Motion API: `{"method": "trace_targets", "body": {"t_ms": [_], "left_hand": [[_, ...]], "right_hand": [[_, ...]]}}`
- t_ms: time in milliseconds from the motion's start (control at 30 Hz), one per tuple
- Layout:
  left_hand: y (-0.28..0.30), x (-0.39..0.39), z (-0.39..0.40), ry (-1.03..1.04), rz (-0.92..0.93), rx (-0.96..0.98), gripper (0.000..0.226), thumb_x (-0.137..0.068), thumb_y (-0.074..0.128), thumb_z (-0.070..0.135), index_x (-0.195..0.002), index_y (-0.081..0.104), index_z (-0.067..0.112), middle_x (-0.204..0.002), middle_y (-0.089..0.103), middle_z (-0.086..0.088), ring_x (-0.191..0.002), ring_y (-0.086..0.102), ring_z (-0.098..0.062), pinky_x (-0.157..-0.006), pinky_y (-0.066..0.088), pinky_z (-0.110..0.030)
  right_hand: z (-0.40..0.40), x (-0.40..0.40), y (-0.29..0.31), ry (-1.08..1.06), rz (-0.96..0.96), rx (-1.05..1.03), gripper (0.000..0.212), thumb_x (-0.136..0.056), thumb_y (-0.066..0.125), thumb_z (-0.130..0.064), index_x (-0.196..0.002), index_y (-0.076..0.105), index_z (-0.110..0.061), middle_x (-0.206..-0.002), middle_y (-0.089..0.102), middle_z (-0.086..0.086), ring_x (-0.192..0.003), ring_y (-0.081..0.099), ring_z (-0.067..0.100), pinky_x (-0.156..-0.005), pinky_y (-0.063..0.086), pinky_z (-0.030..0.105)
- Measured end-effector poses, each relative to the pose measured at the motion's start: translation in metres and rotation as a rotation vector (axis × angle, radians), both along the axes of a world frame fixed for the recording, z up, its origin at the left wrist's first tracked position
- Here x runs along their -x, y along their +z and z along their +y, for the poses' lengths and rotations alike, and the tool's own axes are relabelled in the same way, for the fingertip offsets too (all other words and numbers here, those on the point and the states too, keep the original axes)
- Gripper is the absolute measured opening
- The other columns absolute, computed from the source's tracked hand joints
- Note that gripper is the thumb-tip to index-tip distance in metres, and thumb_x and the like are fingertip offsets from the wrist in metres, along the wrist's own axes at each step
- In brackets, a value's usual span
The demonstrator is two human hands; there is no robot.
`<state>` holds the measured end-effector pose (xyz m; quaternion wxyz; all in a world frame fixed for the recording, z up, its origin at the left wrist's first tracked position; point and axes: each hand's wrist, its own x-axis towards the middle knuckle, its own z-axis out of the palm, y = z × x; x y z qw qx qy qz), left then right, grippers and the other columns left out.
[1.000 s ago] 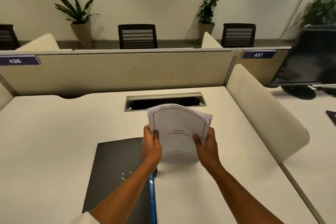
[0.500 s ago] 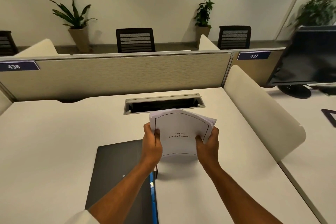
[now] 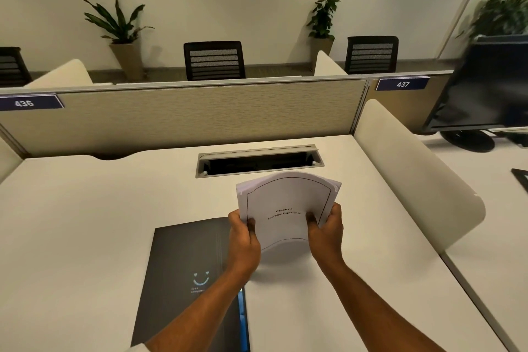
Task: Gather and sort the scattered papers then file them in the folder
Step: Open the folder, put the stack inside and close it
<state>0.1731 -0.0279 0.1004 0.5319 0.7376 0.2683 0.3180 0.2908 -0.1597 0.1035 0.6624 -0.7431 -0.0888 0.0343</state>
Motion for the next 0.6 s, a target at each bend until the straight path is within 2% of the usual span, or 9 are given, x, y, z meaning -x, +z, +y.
{"method": "trace_targets", "body": {"t_ms": [100,233,367,433,533,600], "left_hand": [[-0.006,-0.001,0.001,-0.005,0.044,0.003,0.019,-0.103,0.04,0.019,-0.116,0.03,0.029,-0.113,0.049,0.012,-0.101,0.056,-0.004,-0.069,0.049,-0.004],[-0.014,-0.006,0.004,-0.022,0.171,0.015,0.019,-0.104,0.038,0.018,-0.116,0.028,0.03,-0.116,0.051,0.005,-0.097,0.054,-0.001,-0.079,0.048,-0.016],[-0.013,-0.012,0.01,-0.01,0.259,-0.004,0.015,-0.103,0.038,0.016,-0.107,0.03,0.028,-0.106,0.052,0.007,-0.09,0.056,-0.004,-0.063,0.045,-0.009],[-0.007,-0.016,0.017,-0.005,0.265,-0.015,0.012,-0.103,0.039,0.012,-0.106,0.034,0.023,-0.102,0.052,0.007,-0.087,0.056,-0.006,-0.066,0.045,-0.011],[0.009,-0.023,0.03,0.006,0.323,-0.051,0.008,-0.102,0.039,0.011,-0.103,0.034,0.018,-0.093,0.05,0.006,-0.079,0.052,-0.005,-0.06,0.039,-0.016],[0.02,-0.027,0.038,0.016,0.371,-0.059,0.006,-0.102,0.039,0.014,-0.104,0.034,0.017,-0.089,0.047,0.01,-0.075,0.049,-0.002,-0.056,0.034,-0.016]], "right_hand": [[0.002,-0.001,-0.002,-0.012,-0.014,0.011,0.041,-0.093,0.066,-0.005,-0.114,0.045,-0.032,-0.103,0.059,-0.02,-0.093,0.064,0.006,-0.067,0.053,0.013],[-0.001,-0.001,-0.015,0.015,-0.017,0.089,0.031,-0.096,0.059,-0.004,-0.111,0.045,-0.027,-0.1,0.059,-0.016,-0.093,0.063,0.007,-0.06,0.051,0.009],[-0.005,-0.011,-0.015,0.059,0.007,0.145,0.029,-0.095,0.058,-0.004,-0.113,0.049,-0.025,-0.1,0.06,-0.015,-0.095,0.062,0.006,-0.069,0.047,0.012],[-0.009,-0.019,-0.008,0.083,-0.002,0.143,0.031,-0.093,0.063,-0.003,-0.111,0.053,-0.025,-0.1,0.063,-0.015,-0.094,0.063,0.005,-0.071,0.047,0.012],[-0.019,-0.033,0.005,0.181,0.003,0.088,0.032,-0.088,0.07,-0.003,-0.111,0.06,-0.023,-0.105,0.07,-0.008,-0.095,0.068,0.009,-0.077,0.054,0.02],[-0.024,-0.04,0.013,0.278,0.079,0.027,0.035,-0.087,0.074,-0.003,-0.113,0.062,-0.021,-0.11,0.073,-0.001,-0.097,0.071,0.016,-0.082,0.059,0.029]]}}
